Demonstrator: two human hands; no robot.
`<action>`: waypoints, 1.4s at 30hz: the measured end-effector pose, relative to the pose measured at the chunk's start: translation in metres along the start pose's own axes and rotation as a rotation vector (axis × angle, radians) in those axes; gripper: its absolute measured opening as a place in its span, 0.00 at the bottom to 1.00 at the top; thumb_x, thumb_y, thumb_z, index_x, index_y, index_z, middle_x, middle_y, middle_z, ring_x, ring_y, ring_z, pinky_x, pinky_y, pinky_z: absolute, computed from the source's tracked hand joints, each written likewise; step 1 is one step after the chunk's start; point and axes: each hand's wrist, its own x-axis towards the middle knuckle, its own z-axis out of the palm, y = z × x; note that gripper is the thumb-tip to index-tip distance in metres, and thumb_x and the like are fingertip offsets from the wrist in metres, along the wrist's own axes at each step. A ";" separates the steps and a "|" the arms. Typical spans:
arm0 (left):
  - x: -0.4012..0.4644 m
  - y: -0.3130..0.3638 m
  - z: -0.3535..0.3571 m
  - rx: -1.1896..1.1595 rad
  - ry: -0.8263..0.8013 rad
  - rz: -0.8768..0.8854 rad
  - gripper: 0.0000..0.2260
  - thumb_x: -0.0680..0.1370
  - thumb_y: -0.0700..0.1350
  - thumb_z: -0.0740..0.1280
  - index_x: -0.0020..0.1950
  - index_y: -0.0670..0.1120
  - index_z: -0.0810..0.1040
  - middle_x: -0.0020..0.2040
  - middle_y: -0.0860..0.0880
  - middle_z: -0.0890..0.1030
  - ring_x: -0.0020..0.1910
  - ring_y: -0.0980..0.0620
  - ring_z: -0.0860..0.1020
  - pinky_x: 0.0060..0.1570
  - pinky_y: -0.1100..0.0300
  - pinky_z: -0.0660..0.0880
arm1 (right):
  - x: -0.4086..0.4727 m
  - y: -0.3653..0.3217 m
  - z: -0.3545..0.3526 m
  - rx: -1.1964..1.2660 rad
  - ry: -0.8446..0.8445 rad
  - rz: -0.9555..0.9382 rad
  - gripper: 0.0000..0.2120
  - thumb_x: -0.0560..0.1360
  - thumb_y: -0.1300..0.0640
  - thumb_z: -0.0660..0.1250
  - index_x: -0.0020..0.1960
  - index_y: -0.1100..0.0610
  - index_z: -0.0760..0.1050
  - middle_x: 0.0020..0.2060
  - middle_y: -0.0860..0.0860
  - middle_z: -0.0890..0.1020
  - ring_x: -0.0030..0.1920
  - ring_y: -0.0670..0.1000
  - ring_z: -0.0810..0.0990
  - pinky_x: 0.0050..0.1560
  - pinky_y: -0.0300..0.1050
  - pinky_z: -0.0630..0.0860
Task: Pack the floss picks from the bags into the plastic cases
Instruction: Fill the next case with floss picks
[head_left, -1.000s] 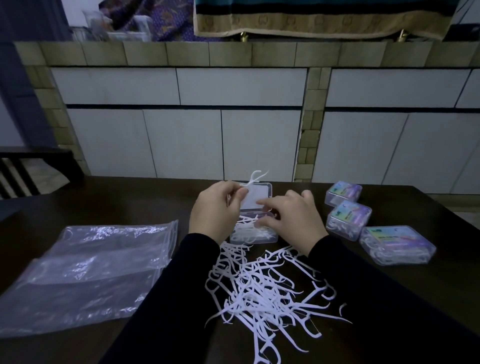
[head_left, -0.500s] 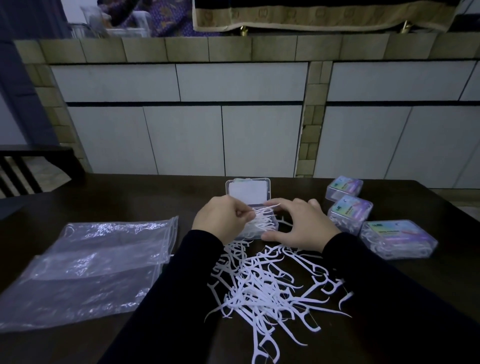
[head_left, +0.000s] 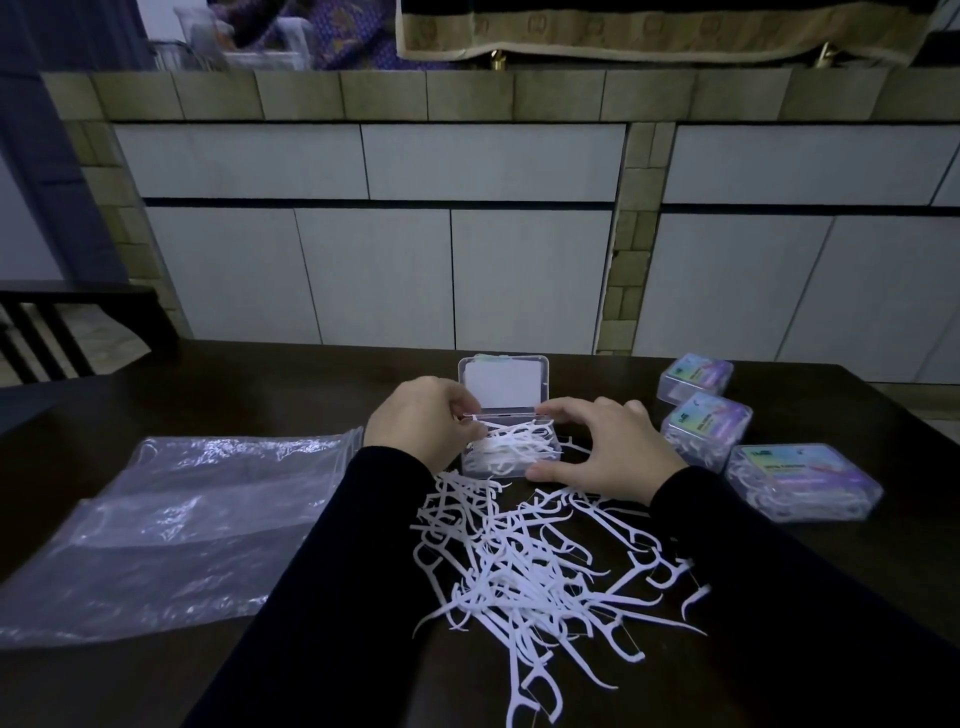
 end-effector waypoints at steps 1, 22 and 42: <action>0.000 -0.002 0.000 0.001 0.013 -0.017 0.07 0.74 0.51 0.71 0.50 0.54 0.83 0.47 0.55 0.82 0.46 0.56 0.78 0.49 0.59 0.76 | 0.000 -0.001 -0.001 0.004 -0.003 0.000 0.35 0.67 0.29 0.67 0.70 0.38 0.64 0.63 0.40 0.75 0.61 0.46 0.67 0.59 0.46 0.60; -0.008 0.024 0.024 0.038 -0.098 0.227 0.10 0.78 0.55 0.65 0.57 0.57 0.81 0.57 0.56 0.81 0.53 0.57 0.77 0.54 0.61 0.74 | -0.007 -0.005 -0.005 0.049 0.019 -0.024 0.34 0.68 0.32 0.68 0.70 0.41 0.66 0.63 0.42 0.75 0.62 0.46 0.67 0.62 0.45 0.59; 0.001 0.008 0.018 -0.012 -0.118 0.326 0.11 0.71 0.60 0.66 0.51 0.64 0.81 0.55 0.60 0.80 0.57 0.57 0.71 0.59 0.56 0.71 | -0.005 -0.004 -0.001 0.062 0.019 -0.067 0.34 0.68 0.31 0.67 0.70 0.42 0.66 0.61 0.40 0.76 0.61 0.44 0.68 0.60 0.45 0.58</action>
